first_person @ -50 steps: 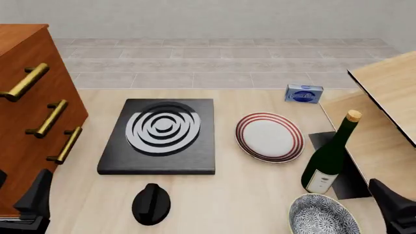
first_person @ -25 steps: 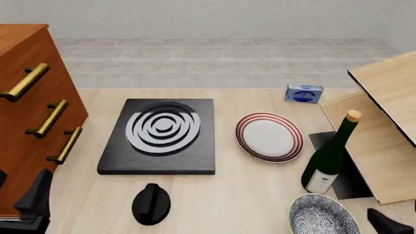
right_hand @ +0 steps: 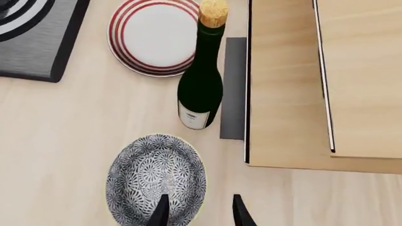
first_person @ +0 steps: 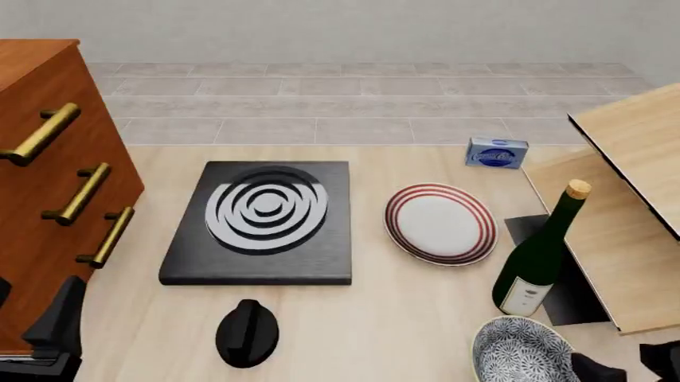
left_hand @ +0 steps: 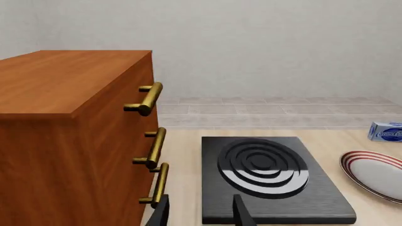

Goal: Put the bowl on the stove.

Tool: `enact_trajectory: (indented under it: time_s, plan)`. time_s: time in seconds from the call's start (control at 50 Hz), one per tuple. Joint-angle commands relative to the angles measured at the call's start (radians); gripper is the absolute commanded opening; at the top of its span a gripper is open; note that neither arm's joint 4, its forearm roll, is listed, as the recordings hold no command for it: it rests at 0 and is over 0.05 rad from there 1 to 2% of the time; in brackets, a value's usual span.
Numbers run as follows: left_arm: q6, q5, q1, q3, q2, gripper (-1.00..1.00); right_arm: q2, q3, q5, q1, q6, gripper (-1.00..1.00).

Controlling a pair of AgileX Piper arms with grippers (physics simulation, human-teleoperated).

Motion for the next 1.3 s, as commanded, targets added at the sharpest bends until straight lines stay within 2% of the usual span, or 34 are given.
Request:
enact_trajectory:
  time_s: [0.02, 0.12, 0.22, 0.26, 0.56, 1.06, 1.24, 1.26, 1.3]
  plan:
    - [0.0, 0.0, 0.0, 0.0, 0.0, 1.0, 0.085, 0.098, -0.138, 0.007, 0.023, 1.0]
    - [0.0, 0.0, 0.0, 0.0, 0.0, 1.0, 0.144, 0.144, -0.226, -0.013, 0.023, 1.0]
    - [0.0, 0.0, 0.0, 0.0, 0.0, 1.0, 0.17, 0.171, -0.271, -0.021, 0.028, 1.0]
    - [0.0, 0.0, 0.0, 0.0, 0.0, 1.0, 0.196, 0.189, -0.311, -0.013, 0.056, 1.0]
    - [0.0, 0.0, 0.0, 0.0, 0.0, 1.0, 0.33, 0.267, -0.489, -0.005, 0.075, 1.0]
    - [0.0, 0.0, 0.0, 0.0, 0.0, 1.0, 0.469, 0.268, -0.595, -0.006, 0.086, 1.0]
    - [0.0, 0.0, 0.0, 0.0, 0.0, 1.0, 0.432, 0.268, -0.558, -0.007, 0.088, 1.0]
    - [0.0, 0.0, 0.0, 0.0, 0.0, 1.0, 0.407, 0.268, -0.538, -0.006, 0.09, -1.0]
    - [0.0, 0.0, 0.0, 0.0, 0.0, 1.0, 0.386, 0.268, -0.517, -0.002, 0.092, -1.0]
